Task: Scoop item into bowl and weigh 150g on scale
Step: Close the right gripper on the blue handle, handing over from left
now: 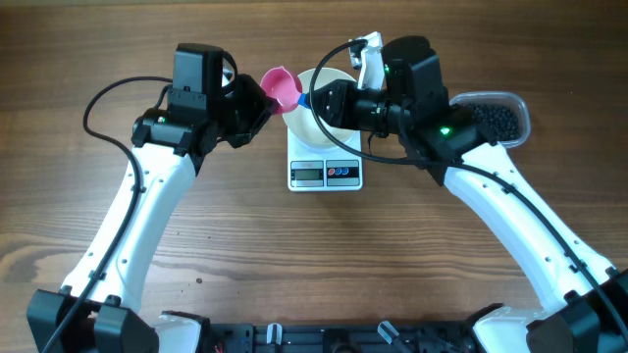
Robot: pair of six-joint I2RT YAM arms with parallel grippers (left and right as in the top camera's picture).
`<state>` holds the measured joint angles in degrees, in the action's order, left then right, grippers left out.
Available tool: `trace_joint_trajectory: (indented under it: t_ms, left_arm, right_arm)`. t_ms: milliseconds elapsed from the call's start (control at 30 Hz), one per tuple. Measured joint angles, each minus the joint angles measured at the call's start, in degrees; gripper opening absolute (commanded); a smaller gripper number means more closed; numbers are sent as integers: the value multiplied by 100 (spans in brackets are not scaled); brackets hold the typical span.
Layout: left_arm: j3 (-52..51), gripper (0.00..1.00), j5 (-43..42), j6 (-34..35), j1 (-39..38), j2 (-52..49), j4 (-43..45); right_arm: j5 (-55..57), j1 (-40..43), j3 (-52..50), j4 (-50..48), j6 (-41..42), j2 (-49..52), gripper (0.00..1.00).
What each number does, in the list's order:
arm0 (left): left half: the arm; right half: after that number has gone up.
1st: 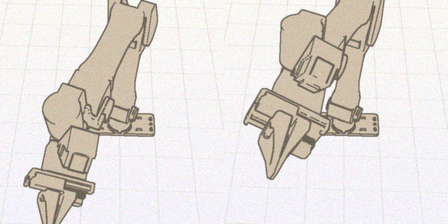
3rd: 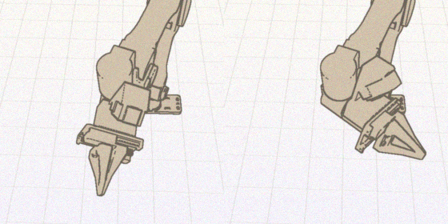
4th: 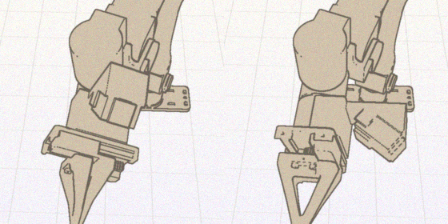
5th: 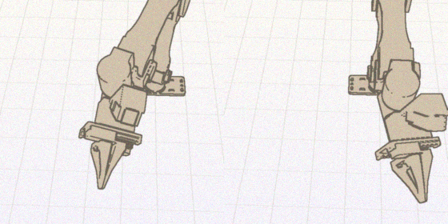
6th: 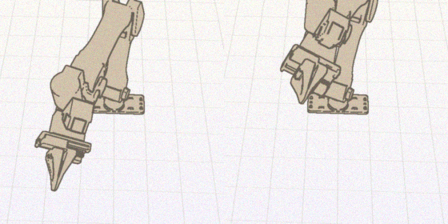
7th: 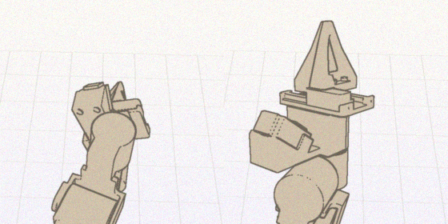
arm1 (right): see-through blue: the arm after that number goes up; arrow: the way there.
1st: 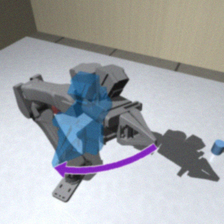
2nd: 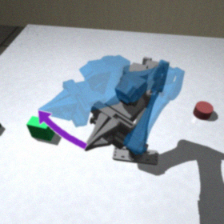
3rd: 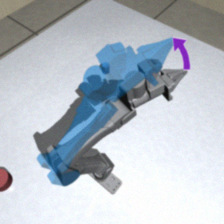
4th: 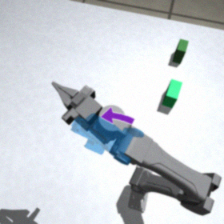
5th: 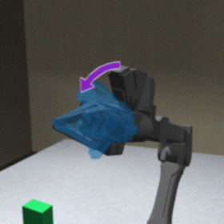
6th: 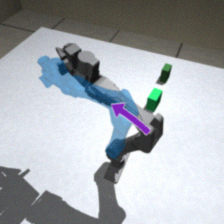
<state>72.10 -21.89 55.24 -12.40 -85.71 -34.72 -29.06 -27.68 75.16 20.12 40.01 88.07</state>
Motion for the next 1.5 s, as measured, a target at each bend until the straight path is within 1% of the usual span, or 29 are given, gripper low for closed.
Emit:
trace_joint_trajectory:
  t_ms: [267,467,767,967,1500]
  left_arm:
    - [-2,4,0,0,0,0,0]
    - [0,4,0,4,0,0,2]
    - [-2,4,68,44,0,0,2]
    - [0,4,68,42,0,0,0]
    - [-2,4,92,129,2,0,24]
  right_arm:
    - [0,0,0,0,22,0,18]
    - [-9,26,0,2,28,0,22]
    - [-199,166,2,2,46,0,22]
    - [-247,166,0,0,48,0,18]
    - [-461,203,0,7,46,0,19]
